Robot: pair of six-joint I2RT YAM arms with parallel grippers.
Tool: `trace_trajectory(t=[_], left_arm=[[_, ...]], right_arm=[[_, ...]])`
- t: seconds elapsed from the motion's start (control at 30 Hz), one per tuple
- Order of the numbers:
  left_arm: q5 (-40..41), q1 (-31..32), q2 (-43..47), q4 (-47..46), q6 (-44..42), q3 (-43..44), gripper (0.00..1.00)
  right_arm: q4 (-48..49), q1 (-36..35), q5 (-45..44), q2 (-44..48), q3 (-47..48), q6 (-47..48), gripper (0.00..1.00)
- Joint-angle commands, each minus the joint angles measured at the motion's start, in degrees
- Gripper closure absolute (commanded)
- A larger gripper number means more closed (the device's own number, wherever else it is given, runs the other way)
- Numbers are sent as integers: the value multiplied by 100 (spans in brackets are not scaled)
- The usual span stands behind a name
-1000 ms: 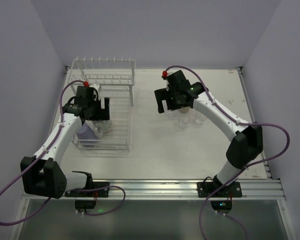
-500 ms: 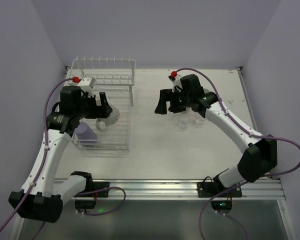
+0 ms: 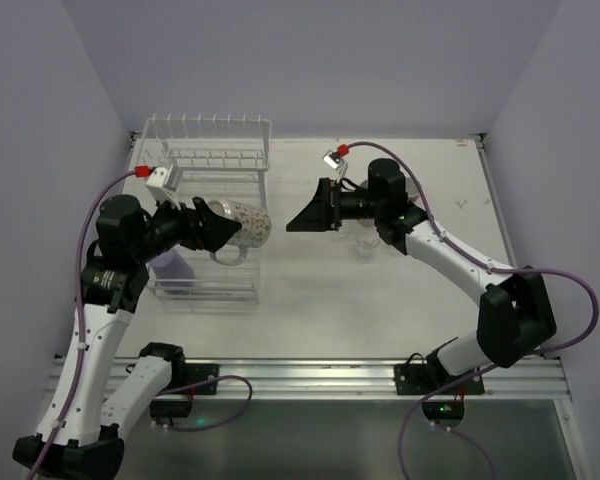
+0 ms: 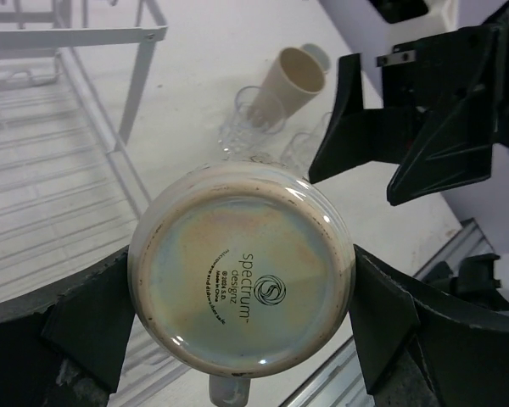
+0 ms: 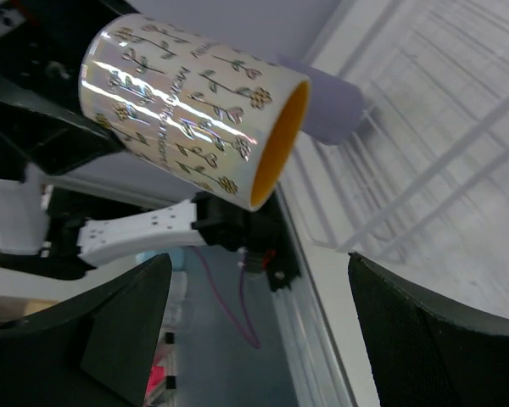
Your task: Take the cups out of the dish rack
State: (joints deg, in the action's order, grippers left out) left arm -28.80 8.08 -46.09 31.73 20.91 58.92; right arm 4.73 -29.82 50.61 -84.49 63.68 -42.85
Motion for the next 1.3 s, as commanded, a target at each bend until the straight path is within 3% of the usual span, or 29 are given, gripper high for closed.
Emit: trace_trajectory(t=[0.0,0.13,0.2,0.4,0.53,0.9,1.03,1.1,1.2,1.27], left_arm=[[-1337,-34,292,-1990,835,-326,100],[-1585,-34,460,-2802,1292,-697,100],[-1681,-34,469,-3056,1381,-828,100],[-1787,-34,416,-3454,1592,-943,100],[-1805,-34,434,-3646,1688,-1083,100],[-1796,-34,574,-4429,1979,-1769,100],[-1822,-34,539,-4649,2093,-1892,100],[-1849,-34,522,-4719,2093,-1927,100],[-1875,-34,522,-4965,2241,-2042,100],[-1971,-34,469,-5175,2391,-2138,100]], right_arm=[[2783,3,1222,-67,-452,-1609,13],[4759,3,1460,-330,-769,-3005,14],[5307,3,1522,-436,-866,-3560,14],[7249,-6,1514,-972,-963,-4713,16],[9077,-15,1189,-1543,-823,-6128,20],[9054,-199,520,-1228,-884,-5901,30],[9063,-234,459,-1228,-787,-6007,45],[9063,-261,432,-1202,-769,-6024,60],[9054,-287,432,-1202,-691,-6060,95],[9054,-287,441,-1228,-664,-6060,100]])
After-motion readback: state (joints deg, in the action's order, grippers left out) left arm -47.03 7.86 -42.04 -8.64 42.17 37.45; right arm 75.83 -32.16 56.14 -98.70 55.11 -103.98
